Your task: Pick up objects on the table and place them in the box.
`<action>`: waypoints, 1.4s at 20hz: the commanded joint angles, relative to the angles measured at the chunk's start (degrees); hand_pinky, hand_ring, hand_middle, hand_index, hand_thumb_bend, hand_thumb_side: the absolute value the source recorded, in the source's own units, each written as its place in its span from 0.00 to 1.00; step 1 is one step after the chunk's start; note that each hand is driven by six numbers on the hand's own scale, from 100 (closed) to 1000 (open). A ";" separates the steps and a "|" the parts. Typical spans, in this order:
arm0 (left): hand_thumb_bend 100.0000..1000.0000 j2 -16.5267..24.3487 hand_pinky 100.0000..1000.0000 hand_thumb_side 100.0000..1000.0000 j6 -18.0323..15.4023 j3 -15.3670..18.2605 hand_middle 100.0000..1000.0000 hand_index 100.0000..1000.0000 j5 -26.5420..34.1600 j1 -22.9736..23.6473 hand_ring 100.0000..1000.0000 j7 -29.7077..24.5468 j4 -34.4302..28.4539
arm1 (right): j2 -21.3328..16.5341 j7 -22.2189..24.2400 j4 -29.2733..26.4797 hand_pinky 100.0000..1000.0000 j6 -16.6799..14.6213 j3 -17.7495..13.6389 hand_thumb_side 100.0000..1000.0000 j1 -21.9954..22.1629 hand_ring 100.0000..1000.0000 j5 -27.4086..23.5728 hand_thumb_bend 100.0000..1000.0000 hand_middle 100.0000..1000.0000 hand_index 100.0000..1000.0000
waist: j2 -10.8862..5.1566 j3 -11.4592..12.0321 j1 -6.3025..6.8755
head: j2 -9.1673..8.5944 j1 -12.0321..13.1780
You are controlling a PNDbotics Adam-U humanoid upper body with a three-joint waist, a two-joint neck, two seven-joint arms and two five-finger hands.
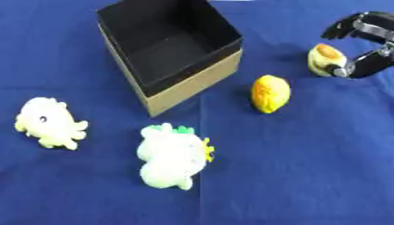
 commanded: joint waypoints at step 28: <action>0.16 1.20 0.73 0.50 0.10 0.55 0.58 0.79 0.89 0.16 0.57 0.07 -0.90 | -2.97 -6.58 -10.54 0.77 1.26 -2.55 0.00 -0.74 0.62 -5.75 0.24 0.38 0.45 | -4.33 -2.17 -0.41 | 0.35 0.24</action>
